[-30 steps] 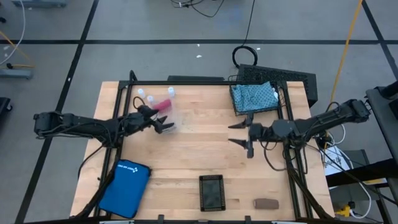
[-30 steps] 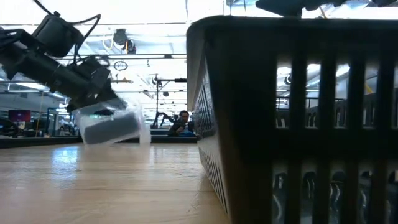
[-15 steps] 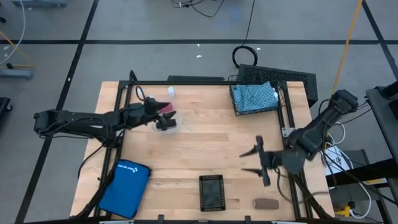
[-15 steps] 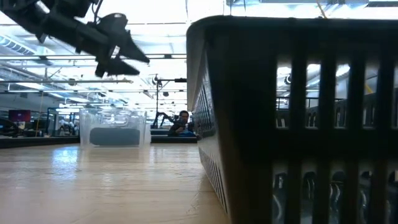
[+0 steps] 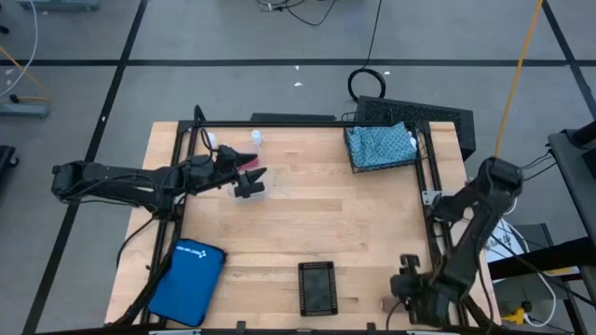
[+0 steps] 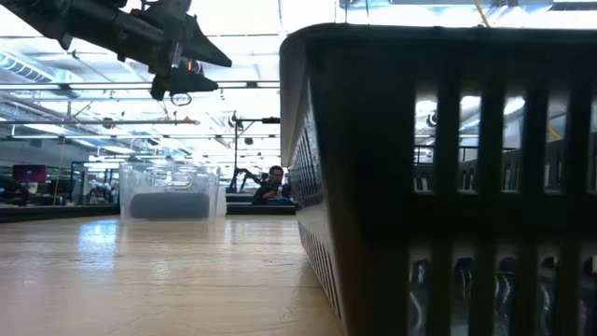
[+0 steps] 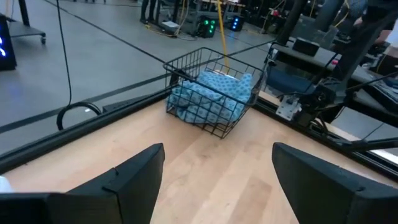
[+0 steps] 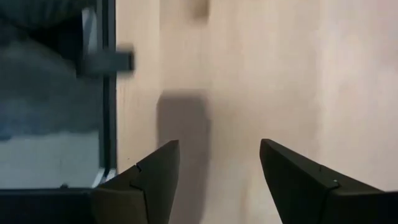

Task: Pick & Place Medicine items
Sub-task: Put the brown bandage into the transparent bin

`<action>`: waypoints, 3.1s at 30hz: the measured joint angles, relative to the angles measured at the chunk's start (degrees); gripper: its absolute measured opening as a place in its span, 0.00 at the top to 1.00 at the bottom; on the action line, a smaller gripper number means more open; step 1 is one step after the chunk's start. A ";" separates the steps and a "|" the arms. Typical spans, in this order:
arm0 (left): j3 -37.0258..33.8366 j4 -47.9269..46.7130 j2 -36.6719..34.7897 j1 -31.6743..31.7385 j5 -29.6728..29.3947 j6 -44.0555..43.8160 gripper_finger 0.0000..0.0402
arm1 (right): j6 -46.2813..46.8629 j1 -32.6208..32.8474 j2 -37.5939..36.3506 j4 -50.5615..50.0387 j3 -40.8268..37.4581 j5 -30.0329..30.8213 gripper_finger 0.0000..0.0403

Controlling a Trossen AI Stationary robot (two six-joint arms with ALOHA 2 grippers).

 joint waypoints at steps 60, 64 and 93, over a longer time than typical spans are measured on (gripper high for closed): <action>6.36 36.02 28.36 -3.27 14.92 24.98 0.23 | -72.96 -63.55 0.37 90.80 -21.19 0.01 0.73; 9.55 34.48 29.86 -3.05 15.13 26.02 0.23 | -73.14 -63.78 2.68 93.49 -20.94 -1.41 0.73; 12.44 7.92 14.63 -1.45 8.67 25.82 0.86 | -65.46 -62.12 -1.57 89.16 -20.92 -1.46 0.60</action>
